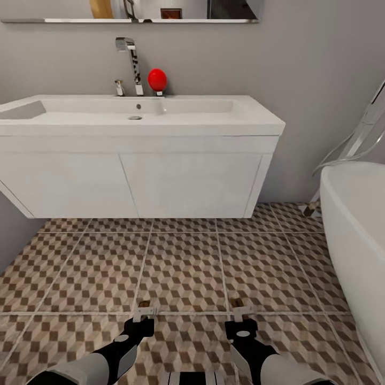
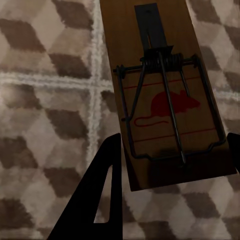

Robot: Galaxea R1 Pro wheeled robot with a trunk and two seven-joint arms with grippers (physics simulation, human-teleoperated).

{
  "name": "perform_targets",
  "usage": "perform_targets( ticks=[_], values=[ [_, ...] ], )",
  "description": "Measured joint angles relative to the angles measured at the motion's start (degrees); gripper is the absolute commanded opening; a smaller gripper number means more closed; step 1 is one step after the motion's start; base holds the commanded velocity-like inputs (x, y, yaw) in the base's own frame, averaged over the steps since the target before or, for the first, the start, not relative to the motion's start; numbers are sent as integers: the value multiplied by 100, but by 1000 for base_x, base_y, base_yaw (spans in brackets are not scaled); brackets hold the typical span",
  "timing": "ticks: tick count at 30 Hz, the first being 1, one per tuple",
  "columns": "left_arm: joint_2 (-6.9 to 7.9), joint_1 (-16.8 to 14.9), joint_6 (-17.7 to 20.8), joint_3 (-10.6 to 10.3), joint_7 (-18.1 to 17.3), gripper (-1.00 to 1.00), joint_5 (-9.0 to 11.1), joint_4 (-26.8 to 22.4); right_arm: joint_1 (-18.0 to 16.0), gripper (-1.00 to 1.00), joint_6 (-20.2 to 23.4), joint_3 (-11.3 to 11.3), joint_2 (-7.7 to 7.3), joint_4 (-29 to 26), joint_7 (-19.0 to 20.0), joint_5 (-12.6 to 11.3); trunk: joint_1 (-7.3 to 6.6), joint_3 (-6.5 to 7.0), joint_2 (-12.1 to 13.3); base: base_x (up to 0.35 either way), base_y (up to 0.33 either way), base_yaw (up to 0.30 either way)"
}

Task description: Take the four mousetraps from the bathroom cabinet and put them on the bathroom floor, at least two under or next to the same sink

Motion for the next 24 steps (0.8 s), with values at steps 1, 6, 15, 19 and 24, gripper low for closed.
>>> perform_targets(
  ticks=[1, 6, 15, 19, 24],
  values=[
    [3, 0, 0, -2, 0, -100, -4, -3, 0, -100, 0, 0, 1, 0, 0, 0, 3, -22, -1, 0, 0, 0],
    [1, 0, -16, -3, 11, -100, -17, -25, 0, -100, -1, 2, 0, -5, 0, 4, 2, -23, -2, 0, 0, 0],
    [-14, -1, -33, 2, 564, -100, -55, -73, 0, -100, -2, -13, -10, -37, 9, 45, 2, -23, -2, 0, 0, 0],
    [57, -4, 35, -2, 520, -100, -158, -100, -1, -100, 8, -2, -15, -251, 10, 193, 2, -23, -2, 0, 0, 0],
    [305, -40, 892, 8, 363, -100, -159, -491, -14, -100, 63, -30, -17, -360, 6, 195, 2, -23, -2, 0, 0, 0]
  ],
)
